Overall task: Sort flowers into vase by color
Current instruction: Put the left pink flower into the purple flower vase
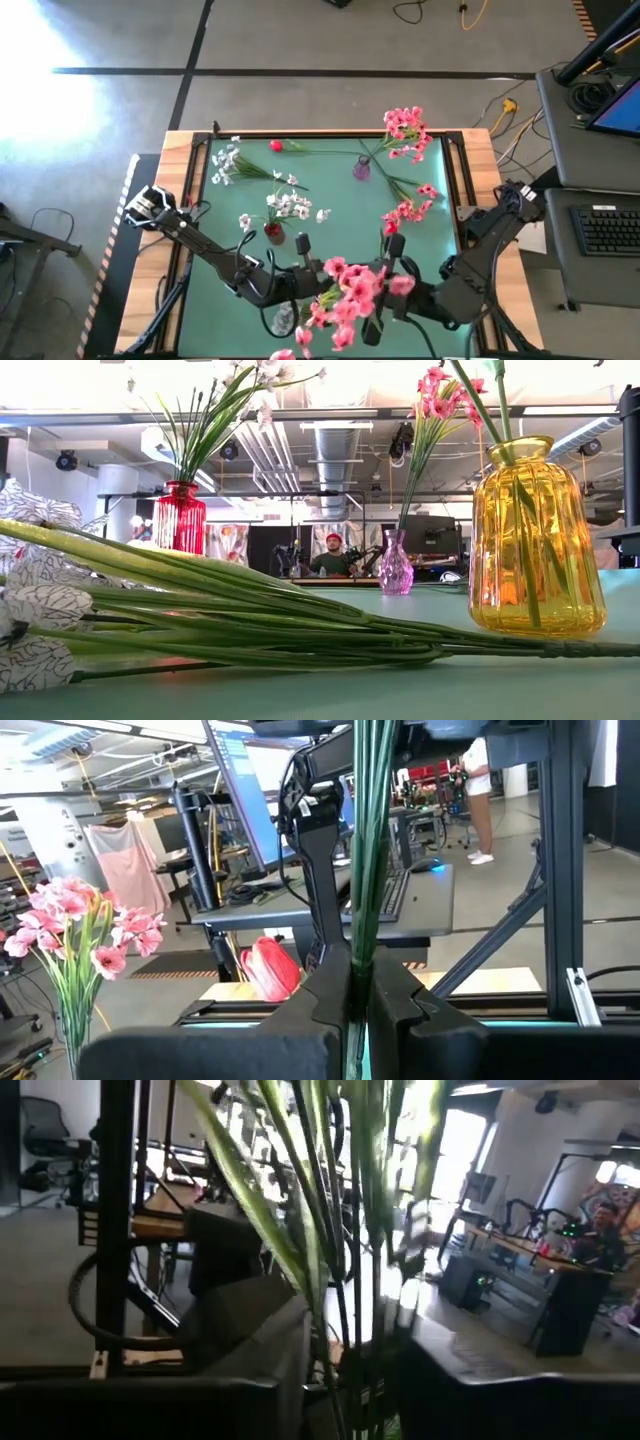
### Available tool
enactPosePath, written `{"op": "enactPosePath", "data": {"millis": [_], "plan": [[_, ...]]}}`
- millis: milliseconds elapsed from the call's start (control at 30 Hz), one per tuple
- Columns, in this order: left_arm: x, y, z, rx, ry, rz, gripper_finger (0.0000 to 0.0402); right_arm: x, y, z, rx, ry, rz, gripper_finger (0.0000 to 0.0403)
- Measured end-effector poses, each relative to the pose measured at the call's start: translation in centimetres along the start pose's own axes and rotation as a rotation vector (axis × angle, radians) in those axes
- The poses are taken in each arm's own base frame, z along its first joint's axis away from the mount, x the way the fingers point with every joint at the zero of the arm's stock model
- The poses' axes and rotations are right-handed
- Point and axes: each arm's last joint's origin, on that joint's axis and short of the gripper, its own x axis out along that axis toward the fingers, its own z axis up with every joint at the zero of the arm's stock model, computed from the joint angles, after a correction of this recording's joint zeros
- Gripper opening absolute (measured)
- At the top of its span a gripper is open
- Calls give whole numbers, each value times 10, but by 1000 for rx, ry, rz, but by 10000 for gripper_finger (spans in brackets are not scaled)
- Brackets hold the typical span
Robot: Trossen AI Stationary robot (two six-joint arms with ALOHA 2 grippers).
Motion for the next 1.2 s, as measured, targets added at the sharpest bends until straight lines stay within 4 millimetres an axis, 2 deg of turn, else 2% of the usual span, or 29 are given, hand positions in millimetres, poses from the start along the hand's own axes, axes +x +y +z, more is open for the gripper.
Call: {"op": "enactPosePath", "data": {"millis": [167,367,467,633,767,867,1067,1200], "plan": [[0,0,0,-1,0,1,0,-1,-2,2,-10,-5,-2,21],[-6,2,9,-26,-23,-7,27,-1,-9,6,-22,-12,-13,10],[-12,6,19,-34,-44,-10,63,2,-17,9,-36,-15,-28,10],[-18,7,25,-3,-37,-24,137,7,-33,14,-90,-17,-66,9],[-26,14,33,25,-15,-39,185,11,-56,21,-118,-17,-114,9],[-31,19,36,55,15,-32,206,13,-78,23,-130,0,-151,9],[-43,34,46,92,83,117,219,10,-131,24,-109,20,-252,9],[-50,39,50,120,102,111,219,10,-165,14,-79,2,-255,9]]}}
